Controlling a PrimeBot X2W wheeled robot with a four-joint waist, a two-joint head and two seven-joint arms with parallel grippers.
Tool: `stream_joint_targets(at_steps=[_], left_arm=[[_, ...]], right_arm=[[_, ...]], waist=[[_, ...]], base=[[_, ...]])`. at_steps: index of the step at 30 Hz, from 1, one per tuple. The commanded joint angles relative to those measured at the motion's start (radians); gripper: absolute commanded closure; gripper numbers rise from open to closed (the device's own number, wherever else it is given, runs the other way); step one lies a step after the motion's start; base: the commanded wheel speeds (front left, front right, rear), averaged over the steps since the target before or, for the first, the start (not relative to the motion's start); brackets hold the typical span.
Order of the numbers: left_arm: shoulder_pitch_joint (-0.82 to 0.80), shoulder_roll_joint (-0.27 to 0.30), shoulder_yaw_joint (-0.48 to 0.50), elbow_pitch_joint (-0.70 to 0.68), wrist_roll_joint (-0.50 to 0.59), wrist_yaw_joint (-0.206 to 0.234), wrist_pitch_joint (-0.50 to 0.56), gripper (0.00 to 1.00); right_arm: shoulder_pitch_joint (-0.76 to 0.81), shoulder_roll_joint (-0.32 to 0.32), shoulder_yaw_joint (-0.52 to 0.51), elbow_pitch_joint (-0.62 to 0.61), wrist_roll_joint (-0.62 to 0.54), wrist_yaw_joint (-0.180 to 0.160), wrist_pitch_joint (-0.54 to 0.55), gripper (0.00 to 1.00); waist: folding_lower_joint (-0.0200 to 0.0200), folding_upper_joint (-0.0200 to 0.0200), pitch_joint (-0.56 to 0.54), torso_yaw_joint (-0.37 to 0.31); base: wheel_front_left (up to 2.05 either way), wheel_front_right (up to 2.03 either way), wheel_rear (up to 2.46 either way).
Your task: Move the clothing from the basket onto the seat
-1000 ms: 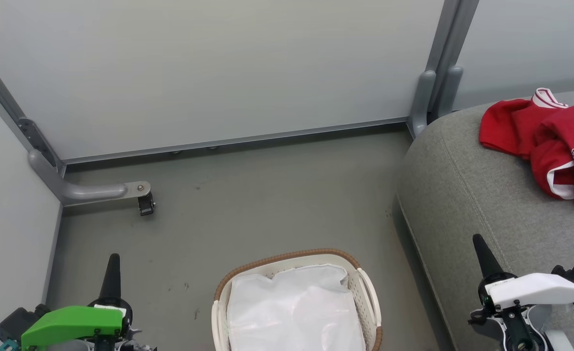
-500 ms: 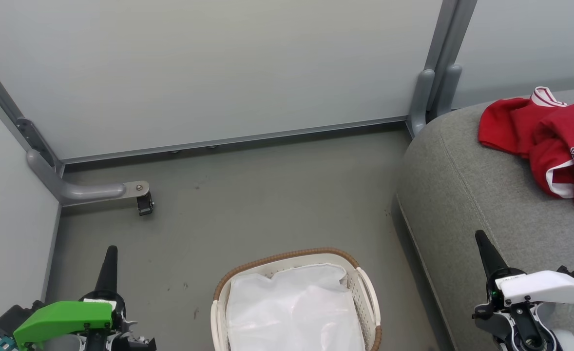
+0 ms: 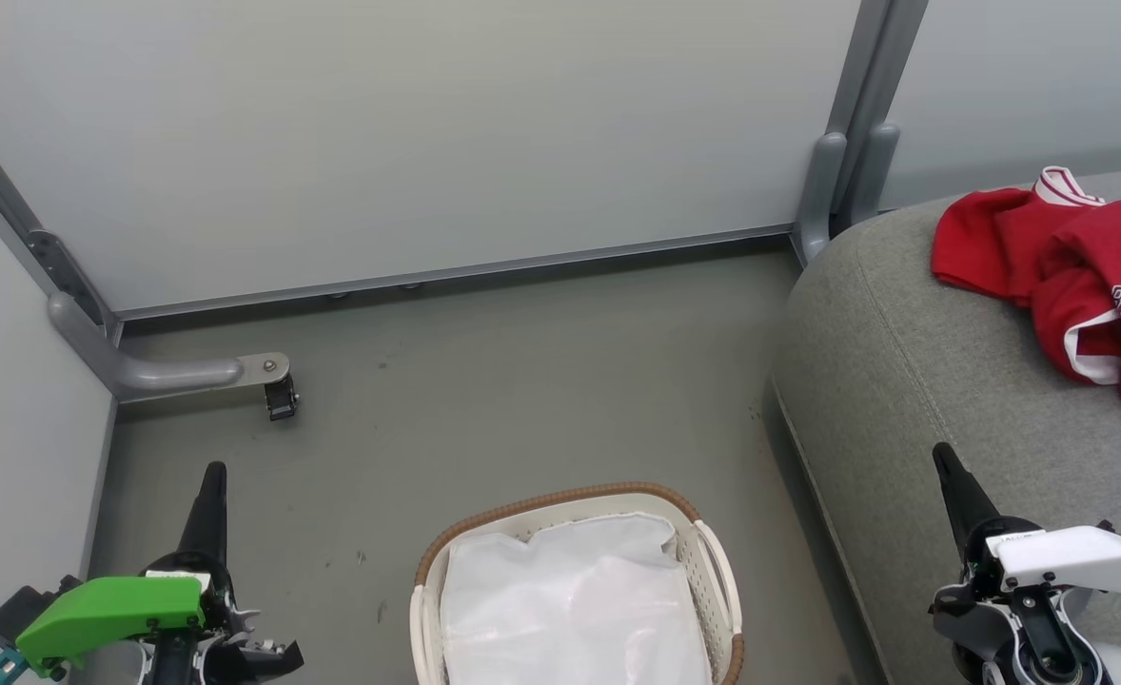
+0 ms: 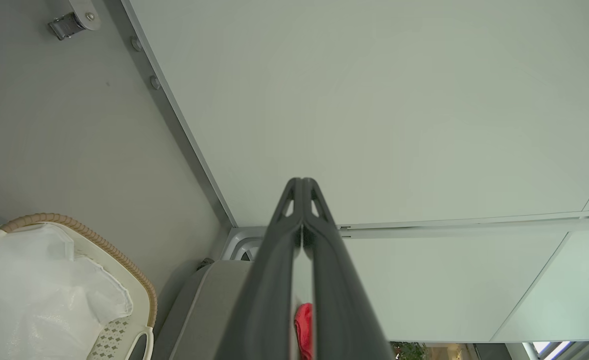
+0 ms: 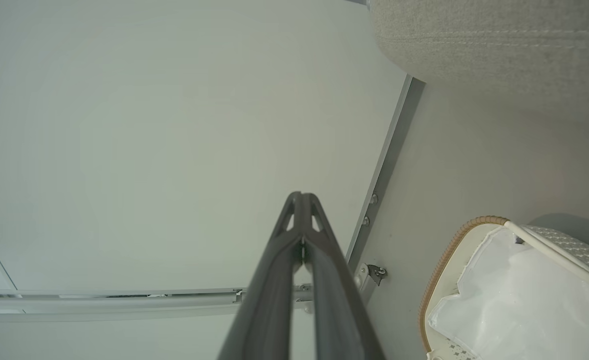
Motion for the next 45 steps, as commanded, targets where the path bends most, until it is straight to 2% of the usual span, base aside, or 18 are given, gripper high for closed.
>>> stream_joint_targets(at_steps=[1, 19, 45], left_arm=[[-0.021, 0.005, 0.006, -0.007, -0.019, -0.005, 0.006, 1.00], [-0.036, 0.005, 0.020, -0.010, -0.122, -0.011, 0.038, 1.00], [-0.035, 0.005, 0.019, -0.010, -0.121, -0.011, 0.037, 1.00]], right_arm=[[-0.013, -0.006, -0.006, -0.009, 0.020, -0.001, 0.008, 1.00], [-0.013, -0.007, -0.022, -0.019, 0.141, -0.001, 0.038, 1.00], [-0.012, -0.007, -0.021, -0.019, 0.139, 0.000, 0.038, 1.00]], waist=[[0.0000, 0.0000, 0.000, 0.000], [0.0000, 0.0000, 0.003, -0.005], [0.0000, 0.0000, 0.003, -0.005]], base=[[0.00, 0.00, 0.00], [0.00, 0.00, 0.00], [0.00, 0.00, 0.00]])
